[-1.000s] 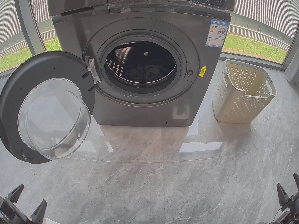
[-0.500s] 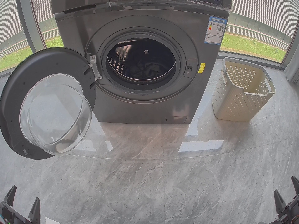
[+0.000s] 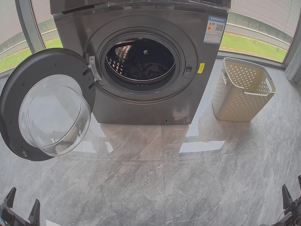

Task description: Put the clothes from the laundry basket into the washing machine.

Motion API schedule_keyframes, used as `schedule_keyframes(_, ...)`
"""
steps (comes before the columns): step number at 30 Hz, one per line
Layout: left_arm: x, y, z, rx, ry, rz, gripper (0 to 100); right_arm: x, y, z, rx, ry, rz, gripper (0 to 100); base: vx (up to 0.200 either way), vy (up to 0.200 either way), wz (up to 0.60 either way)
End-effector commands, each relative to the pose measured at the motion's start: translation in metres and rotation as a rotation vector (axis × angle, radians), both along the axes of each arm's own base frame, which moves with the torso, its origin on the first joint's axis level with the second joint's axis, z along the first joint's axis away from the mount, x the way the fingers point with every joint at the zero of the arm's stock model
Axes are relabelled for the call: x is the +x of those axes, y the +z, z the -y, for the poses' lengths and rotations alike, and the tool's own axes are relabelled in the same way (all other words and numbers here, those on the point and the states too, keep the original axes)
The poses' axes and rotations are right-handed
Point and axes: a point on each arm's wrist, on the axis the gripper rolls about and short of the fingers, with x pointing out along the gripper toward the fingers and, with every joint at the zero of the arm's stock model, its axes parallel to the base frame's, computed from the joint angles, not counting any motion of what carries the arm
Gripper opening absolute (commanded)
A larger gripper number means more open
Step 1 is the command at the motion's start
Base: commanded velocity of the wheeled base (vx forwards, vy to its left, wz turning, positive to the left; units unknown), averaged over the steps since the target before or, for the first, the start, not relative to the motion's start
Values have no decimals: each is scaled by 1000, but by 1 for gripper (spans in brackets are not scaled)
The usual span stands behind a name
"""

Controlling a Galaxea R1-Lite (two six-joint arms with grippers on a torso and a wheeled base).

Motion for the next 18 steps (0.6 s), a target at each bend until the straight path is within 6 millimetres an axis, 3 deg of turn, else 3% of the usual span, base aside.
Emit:
schedule_keyframes(1,1,-5,0,-1,1,-8,100,0,-5,1,20,-47,-2,100,0,200,0)
schedule_keyframes(6,1,-5,0,5,1,-7,100,0,-9,-2,-98,98,-53,100,0,200,0)
schedule_keyframes(18,1,-5,0,4,-1,-7,100,0,-10,-1,-51,56,-51,100,0,200,0)
